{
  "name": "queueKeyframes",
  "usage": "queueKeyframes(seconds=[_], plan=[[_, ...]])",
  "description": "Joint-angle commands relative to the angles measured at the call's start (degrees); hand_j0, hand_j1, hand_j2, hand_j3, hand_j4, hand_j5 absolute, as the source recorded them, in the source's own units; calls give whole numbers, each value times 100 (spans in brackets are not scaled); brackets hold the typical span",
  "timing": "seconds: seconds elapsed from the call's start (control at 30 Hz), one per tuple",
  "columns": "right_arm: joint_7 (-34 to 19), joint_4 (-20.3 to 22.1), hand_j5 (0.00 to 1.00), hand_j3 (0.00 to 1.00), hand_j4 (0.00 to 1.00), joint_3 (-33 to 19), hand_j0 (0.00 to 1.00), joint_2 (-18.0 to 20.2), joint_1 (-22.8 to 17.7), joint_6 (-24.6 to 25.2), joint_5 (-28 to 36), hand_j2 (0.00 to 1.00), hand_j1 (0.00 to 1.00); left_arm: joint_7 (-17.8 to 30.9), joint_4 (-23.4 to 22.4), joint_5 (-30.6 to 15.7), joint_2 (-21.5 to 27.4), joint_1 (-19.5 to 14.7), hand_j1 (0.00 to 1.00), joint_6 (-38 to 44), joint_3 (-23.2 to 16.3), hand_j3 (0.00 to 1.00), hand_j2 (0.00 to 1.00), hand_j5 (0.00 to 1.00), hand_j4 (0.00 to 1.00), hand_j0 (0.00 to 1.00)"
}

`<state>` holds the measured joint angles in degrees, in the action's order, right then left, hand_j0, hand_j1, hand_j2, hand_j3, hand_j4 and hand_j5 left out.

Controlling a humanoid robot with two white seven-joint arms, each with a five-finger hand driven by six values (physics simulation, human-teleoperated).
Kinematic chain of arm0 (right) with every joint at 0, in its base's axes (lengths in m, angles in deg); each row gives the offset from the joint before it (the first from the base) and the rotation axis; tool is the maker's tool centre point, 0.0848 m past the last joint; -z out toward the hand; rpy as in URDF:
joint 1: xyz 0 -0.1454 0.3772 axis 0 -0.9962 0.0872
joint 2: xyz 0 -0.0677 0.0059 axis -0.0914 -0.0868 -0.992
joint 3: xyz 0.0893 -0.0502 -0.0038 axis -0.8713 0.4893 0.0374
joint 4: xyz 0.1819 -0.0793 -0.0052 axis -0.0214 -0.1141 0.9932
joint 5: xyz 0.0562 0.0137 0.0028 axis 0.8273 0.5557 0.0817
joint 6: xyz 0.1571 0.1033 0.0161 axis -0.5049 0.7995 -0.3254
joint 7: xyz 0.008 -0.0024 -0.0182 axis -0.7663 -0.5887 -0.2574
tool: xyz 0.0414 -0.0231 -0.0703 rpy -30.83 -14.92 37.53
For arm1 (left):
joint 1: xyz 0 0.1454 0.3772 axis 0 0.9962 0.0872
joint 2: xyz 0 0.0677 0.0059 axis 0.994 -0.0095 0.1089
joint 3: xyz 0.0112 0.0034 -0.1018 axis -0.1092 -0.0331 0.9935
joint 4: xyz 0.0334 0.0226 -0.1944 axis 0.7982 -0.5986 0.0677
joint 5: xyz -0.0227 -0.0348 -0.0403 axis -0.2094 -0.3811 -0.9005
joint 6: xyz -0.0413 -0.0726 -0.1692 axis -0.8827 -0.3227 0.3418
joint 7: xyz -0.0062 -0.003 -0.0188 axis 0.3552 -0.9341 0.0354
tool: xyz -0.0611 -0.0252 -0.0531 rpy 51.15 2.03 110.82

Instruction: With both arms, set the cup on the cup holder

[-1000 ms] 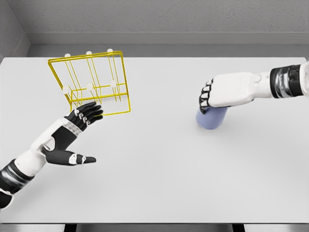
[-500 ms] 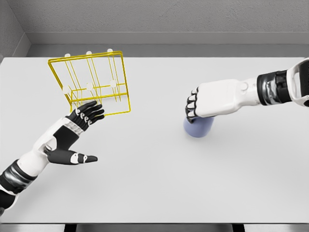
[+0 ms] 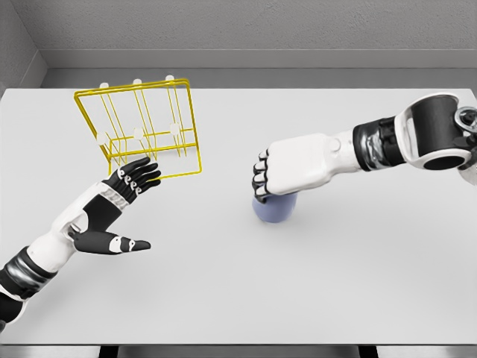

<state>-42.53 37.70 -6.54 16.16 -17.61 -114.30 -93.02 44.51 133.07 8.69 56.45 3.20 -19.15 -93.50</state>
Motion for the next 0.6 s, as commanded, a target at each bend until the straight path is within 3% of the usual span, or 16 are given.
queueKeyframes(seconds=[0.0, 0.57], plan=[[0, 3, 57, 57, 57, -1, 57, -179, 0, 14, -77, 57, 57, 0, 1, -20, 6, 0, 100, 22, 2, 100, 100, 100, 100, 100], [-9, -49, 57, 57, 57, 192, 57, -961, -158, 14, -402, 57, 57, 0, -8, -3, -12, 0, 100, 92, 2, 100, 100, 100, 100, 100]])
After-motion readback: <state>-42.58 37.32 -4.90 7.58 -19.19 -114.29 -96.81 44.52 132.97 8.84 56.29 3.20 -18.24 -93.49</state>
